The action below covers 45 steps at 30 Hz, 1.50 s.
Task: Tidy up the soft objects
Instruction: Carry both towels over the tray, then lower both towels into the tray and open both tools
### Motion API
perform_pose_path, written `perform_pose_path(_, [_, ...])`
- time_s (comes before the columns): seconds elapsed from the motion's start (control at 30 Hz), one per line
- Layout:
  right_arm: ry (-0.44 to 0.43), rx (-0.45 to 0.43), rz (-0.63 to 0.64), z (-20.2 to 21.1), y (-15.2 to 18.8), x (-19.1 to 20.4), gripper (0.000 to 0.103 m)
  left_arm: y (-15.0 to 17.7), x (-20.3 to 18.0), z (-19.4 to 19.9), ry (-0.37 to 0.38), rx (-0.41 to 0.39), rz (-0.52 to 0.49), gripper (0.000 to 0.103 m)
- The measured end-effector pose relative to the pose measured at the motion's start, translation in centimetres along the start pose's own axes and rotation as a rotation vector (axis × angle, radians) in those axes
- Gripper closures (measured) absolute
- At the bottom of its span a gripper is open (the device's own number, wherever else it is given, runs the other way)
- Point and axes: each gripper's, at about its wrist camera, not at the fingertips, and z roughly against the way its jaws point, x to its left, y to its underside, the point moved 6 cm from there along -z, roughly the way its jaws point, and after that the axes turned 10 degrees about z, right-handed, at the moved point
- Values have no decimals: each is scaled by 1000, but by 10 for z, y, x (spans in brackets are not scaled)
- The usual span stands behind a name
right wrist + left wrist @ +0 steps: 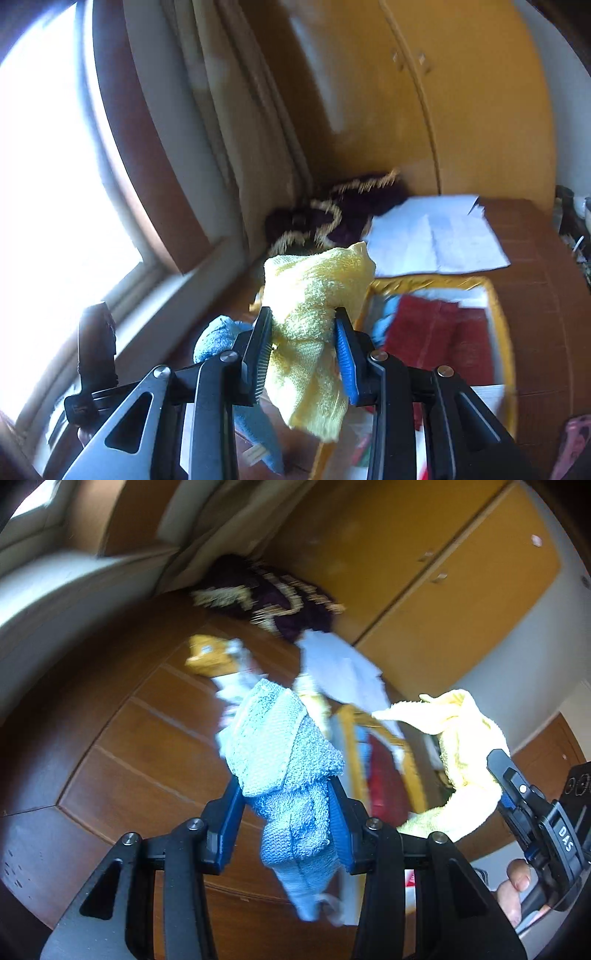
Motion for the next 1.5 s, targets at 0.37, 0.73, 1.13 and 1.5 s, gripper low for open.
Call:
perform_pose_path(0.37, [131,-106,-68,77,7,-61,70,28,-104,10,116,35,-181,62])
perform_pose_path(0.73, [183,-6,-192,15,25,-109,70,26,-154,-59,104,147,-271,62])
perform_pose_path(1.13, [174,166,-261,-56,53,-150,69,18,-152,-141,-17,228,-274,62])
perform_pose_path(1.5, [183,209,-277,-73,68,-159,55,24,-143,-168,-24,289,-245,50])
